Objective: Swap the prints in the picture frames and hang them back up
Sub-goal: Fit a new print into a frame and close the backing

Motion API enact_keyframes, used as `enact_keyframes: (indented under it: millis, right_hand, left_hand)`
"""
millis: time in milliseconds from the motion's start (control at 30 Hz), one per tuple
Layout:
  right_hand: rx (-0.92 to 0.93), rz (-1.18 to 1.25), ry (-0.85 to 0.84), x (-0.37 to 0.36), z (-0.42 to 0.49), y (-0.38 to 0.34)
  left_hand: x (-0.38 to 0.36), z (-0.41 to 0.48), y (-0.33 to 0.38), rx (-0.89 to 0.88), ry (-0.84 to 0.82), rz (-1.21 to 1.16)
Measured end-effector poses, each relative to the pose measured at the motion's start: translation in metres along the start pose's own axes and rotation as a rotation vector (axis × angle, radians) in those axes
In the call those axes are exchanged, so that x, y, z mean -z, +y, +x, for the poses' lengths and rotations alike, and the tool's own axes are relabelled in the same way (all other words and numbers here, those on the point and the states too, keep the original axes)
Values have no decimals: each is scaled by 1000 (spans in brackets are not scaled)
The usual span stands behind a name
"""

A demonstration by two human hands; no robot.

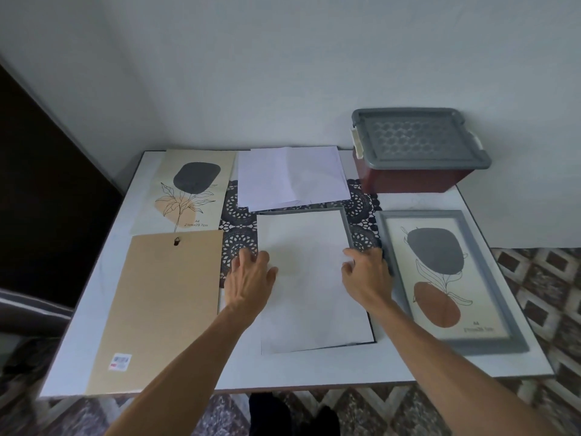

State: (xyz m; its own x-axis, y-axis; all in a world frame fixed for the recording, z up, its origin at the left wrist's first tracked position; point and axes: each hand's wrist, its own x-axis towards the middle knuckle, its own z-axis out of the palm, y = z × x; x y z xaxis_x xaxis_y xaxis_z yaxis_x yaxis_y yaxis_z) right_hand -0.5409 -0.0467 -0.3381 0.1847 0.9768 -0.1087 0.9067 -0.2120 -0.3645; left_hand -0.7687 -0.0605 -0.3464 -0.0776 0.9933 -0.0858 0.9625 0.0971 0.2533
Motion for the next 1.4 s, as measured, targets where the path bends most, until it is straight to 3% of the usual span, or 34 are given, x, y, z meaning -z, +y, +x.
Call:
enact_keyframes:
  millis: [267,667,967,1400]
  right_hand:
    - [-16,150,-40,0,7,11]
    - [-4,231,25,-5,11,17]
    - [36,57,-62,-6,12,15]
    - [20,97,-58,-8,18,15]
  left_hand:
    - [-7,0,4,-70,2,30]
    - [-8,14,-7,-36,104,-238]
    - [-13,16,-6,-120,4,62]
    - [-13,18,-9,-155,34,-14]
